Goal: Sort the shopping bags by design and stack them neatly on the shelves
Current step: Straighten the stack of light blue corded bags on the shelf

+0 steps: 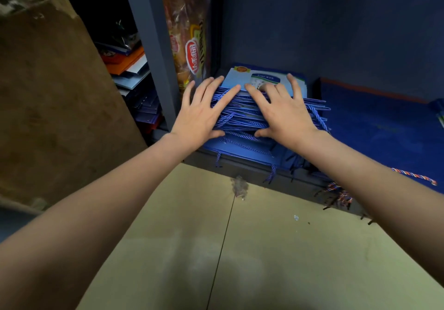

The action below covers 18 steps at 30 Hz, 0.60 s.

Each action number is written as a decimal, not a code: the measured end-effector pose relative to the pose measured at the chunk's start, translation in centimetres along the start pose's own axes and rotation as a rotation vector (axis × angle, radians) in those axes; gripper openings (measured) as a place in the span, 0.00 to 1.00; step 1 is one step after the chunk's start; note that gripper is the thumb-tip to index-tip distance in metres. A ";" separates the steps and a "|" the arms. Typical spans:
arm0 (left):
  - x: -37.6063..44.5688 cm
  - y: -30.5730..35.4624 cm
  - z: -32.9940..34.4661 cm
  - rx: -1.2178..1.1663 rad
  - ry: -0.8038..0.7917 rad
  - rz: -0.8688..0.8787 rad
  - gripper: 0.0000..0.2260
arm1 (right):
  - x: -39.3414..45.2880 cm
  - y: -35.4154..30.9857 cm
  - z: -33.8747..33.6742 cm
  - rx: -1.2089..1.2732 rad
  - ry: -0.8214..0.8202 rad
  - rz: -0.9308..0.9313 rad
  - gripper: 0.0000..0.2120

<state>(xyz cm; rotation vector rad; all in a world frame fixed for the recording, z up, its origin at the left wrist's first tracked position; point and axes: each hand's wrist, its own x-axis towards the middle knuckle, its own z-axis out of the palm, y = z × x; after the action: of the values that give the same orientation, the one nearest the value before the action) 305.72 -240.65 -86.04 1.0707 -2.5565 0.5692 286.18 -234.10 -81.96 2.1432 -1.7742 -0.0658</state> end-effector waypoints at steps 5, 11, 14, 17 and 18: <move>-0.9 -0.4 0.1 -0.010 -0.001 -0.026 0.53 | 0.5 0.5 -0.3 0.039 -0.055 -0.013 0.51; -0.7 0.2 1.2 -0.040 -0.038 -0.060 0.54 | -0.6 -0.6 1.5 -0.023 -0.067 -0.012 0.56; -0.9 0.4 1.6 -0.026 0.029 -0.057 0.50 | -1.5 -1.4 2.9 -0.066 0.069 0.036 0.62; -0.9 0.5 2.0 -0.045 0.091 -0.022 0.46 | -3.1 -2.2 4.0 -0.135 0.083 0.055 0.65; -0.9 0.5 2.1 -0.058 0.100 -0.010 0.45 | -3.6 -2.3 4.3 -0.153 0.097 0.055 0.64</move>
<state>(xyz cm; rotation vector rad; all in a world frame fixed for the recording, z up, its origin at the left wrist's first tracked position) 305.74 -240.76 -88.40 1.0088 -2.4649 0.5293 286.51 -231.35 -87.31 1.9563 -1.7139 -0.0797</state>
